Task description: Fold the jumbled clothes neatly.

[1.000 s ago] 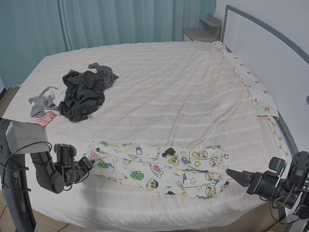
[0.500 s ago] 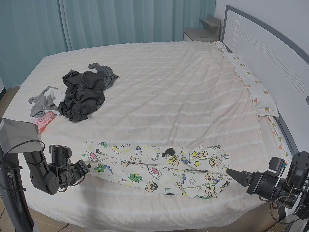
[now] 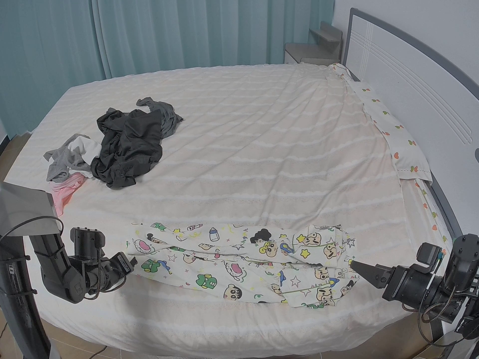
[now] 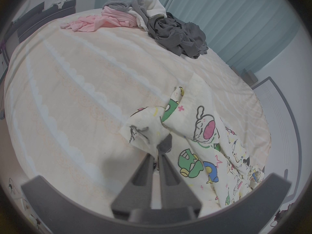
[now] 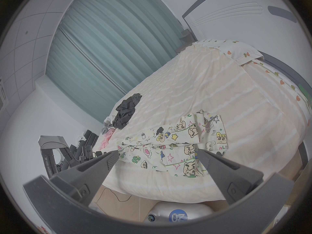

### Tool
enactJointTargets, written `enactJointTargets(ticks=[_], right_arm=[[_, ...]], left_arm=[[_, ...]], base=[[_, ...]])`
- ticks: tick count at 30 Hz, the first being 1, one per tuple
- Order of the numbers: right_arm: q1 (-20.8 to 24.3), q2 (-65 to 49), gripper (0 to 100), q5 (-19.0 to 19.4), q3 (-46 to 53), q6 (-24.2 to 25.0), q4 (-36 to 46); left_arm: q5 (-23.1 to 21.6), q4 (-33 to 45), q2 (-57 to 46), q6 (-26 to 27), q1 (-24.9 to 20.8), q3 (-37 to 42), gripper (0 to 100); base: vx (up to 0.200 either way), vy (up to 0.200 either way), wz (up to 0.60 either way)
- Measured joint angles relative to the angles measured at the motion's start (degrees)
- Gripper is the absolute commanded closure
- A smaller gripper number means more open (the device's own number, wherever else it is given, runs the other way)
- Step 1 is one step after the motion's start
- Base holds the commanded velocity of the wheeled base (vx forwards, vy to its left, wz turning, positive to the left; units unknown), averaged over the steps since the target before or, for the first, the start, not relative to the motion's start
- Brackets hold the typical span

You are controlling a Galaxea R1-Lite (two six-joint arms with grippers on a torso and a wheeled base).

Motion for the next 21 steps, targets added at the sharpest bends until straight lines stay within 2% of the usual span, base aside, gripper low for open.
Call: enactJointTargets(ticks=[8,12,16,21], right_arm=[[0.02,0.04,0,0.04,0.00,0.07,0.02],[0.05,0.06,0,0.04,0.00,0.07,0.02],[0.00,0.15,0,0.06,0.00,0.11,0.02],[0.00,0.96,0,0.06,0.00,0.11,0.00]], left_arm=[[-0.21,-0.38,-0.94,-0.09,1.15,-0.02,0],[-3.11,-0.33,-3.51,1.78,3.51,-0.17,0],[-6.86,0.13,-6.44,9.67,5.83,-0.50,0],[-9.00,3.10,-8.23,20.00,7.59,-3.89,0]], base=[[0.000,0.000,0.00],[0.000,0.000,0.00],[0.000,0.000,0.00],[0.000,0.000,0.00]])
